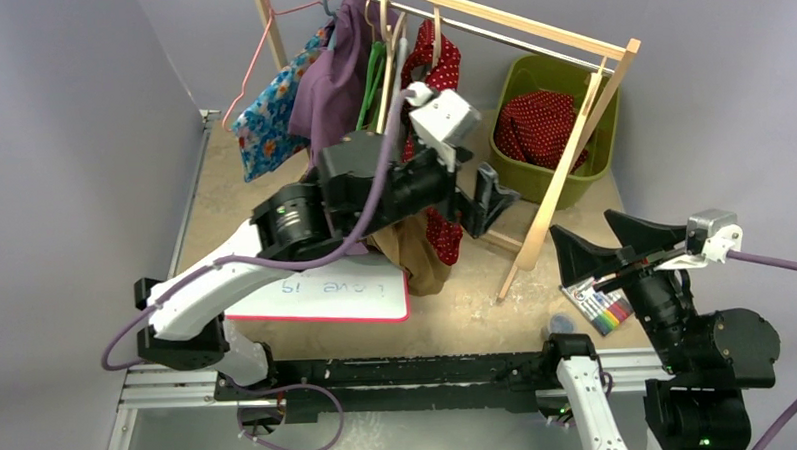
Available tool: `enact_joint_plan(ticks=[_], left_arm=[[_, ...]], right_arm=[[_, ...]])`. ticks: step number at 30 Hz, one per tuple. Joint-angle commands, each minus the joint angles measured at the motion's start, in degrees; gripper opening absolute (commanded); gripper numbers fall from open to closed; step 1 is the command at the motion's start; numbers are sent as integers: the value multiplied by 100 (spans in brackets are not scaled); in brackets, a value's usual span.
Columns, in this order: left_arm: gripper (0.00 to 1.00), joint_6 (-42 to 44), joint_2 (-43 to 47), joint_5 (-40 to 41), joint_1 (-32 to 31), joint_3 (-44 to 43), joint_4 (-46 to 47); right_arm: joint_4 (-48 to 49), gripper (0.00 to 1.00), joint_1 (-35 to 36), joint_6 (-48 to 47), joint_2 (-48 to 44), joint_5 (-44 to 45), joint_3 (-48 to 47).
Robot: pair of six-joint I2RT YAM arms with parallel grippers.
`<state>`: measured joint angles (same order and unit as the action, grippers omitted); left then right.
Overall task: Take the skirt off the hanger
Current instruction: Adjust the hanger on the clothesline, then pick up the hanger from the clothesline.
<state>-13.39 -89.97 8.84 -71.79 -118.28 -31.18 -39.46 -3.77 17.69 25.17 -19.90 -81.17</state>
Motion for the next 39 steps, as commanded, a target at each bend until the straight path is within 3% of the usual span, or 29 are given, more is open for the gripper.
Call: enact_joint_plan(ticks=[1,6,17,21,24,39], left_arm=[[99,57,389,1156,13,-108,-450],[96,-74,193,2191,318,-721,-904],[86,-347,-414,1315,1875,-1453,-620],[85,-243,-620,1037,1938,-1646,-331],[84,-229,-729,1362,1941,-1768,-180],[58,223,-1263,1982,1954,-2144,628]], right_arm=[[511,99,69,-42,122,118,130],[547,99,74,-74,167,96,156],[501,99,86,-20,135,145,159],[521,99,87,-19,169,118,105],[518,99,86,-21,145,135,121],[394,99,86,107,21,83,82]])
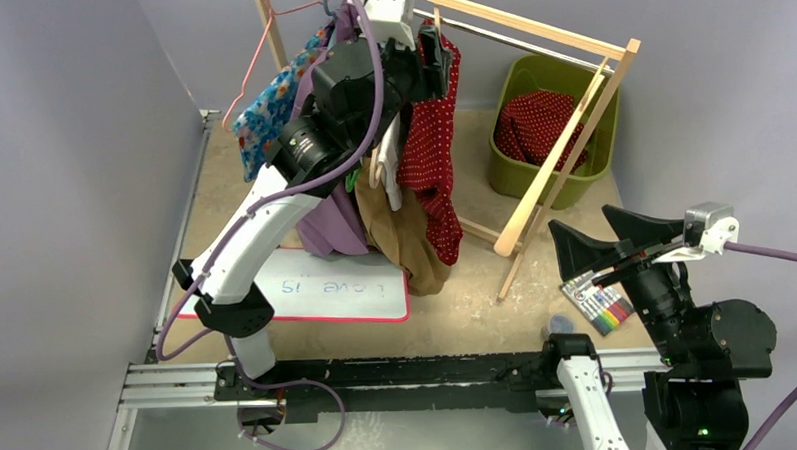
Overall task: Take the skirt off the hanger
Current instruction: Pick up the hanger from the clothesline.
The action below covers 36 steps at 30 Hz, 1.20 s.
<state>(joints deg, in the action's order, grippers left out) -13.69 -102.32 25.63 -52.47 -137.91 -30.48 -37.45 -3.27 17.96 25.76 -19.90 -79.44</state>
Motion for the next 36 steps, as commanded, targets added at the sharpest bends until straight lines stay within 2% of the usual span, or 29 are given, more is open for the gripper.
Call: enact_joint_plan(ticks=[1,9,12,15,18,23,30,36], left_arm=[[57,284,-46,379,23,-174,645],[51,474,-340,613,22,-301,974],[44,454,-427,701,25,-317,1020],[34,409,-438,746,18,-256,1073],[14,379,-375,755,20,-135,1136],[2,243,-139,656,22,157,1380],[0,-505,152,160,72,498,1796],[0,-1745,557,-98,183,1156,2559]], right_arm=[[186,99,36,75,-32,91,-104],[177,99,32,6,37,206,-265],[181,99,30,23,22,206,-228],[194,99,37,50,17,180,-179],[211,99,31,44,23,200,-177],[238,99,32,30,26,208,-148],[255,99,35,33,-9,214,-116],[228,99,33,33,-35,215,-148]])
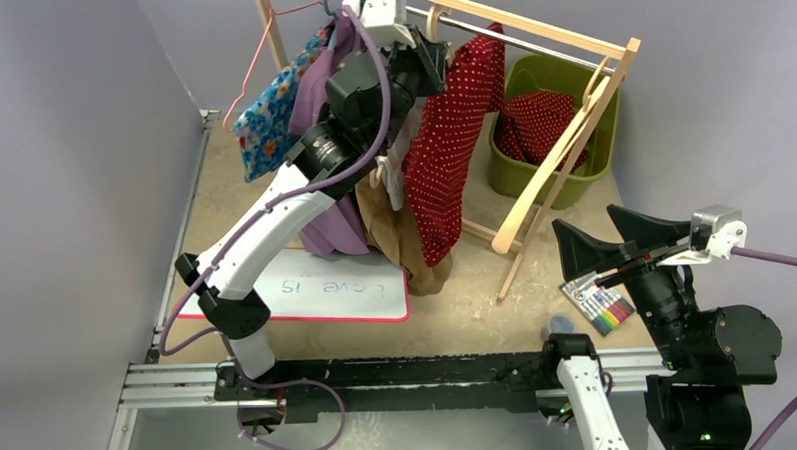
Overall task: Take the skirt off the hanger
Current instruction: Pick up the hanger from the clothesline.
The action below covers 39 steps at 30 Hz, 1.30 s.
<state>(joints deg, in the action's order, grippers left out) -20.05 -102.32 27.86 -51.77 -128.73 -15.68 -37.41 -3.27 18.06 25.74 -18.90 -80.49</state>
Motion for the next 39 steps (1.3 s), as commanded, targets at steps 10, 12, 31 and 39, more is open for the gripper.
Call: enact_joint_plan(ticks=[10,12,31,39], left_arm=[[0,-2995,1104,-761,373,1099,2309],[0,-3250,1222,-862,389,1293,2517],[0,-3774,2326,-1592,396,2930,3299],[0,-3075,2743,-2337,396,3427,2827]], right_arm=[[148,99,37,-4,-80,127,-150],[122,99,37,-4,-89,116,-183],[58,99,31,17,-152,45,-77],[170,99,32,-19,-72,-53,262]])
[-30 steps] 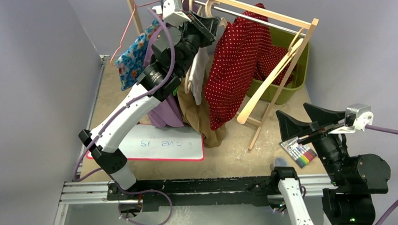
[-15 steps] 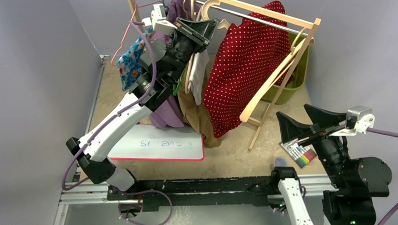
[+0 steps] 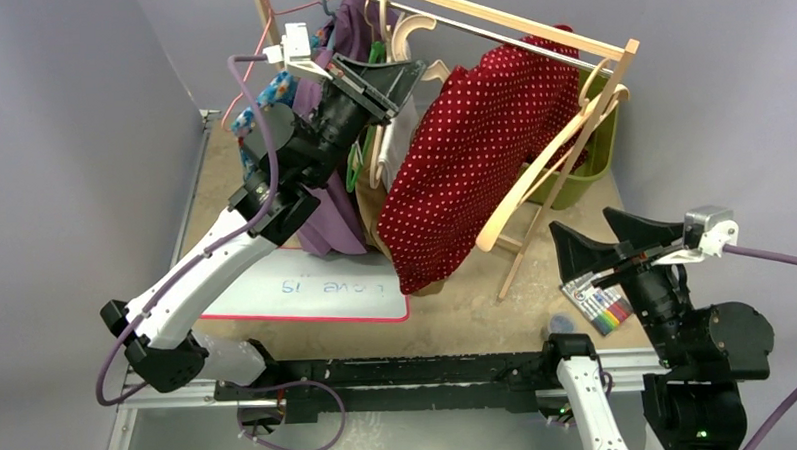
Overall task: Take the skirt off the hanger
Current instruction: Pick up the hanger from the clothesline, then remove the skirt from the hanger.
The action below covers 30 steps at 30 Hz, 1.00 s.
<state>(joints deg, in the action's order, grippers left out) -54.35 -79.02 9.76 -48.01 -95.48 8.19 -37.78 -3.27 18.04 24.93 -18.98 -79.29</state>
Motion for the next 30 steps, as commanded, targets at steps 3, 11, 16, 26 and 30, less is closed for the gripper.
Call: enact_joint_plan(ticks=[3,11,16,26,30], left_arm=[[0,739,653,-600,20,333,139],[0,1533,1108,-749,20,890,-513],[0,1809,1178,-1150,20,1223,-772],[0,1718,1278,-1518,21,1905,-784],[0,2080,1131,-1960,20,1939,-825]], right_arm=[[214,99,32,-31,1,-4,304],[-75,99,34,-178,-39,322,593],[-278,99,29,79,-2,366,1101],[183,98,36,930,-260,-139,2660],[217,98,37,1099,-251,-161,3061]])
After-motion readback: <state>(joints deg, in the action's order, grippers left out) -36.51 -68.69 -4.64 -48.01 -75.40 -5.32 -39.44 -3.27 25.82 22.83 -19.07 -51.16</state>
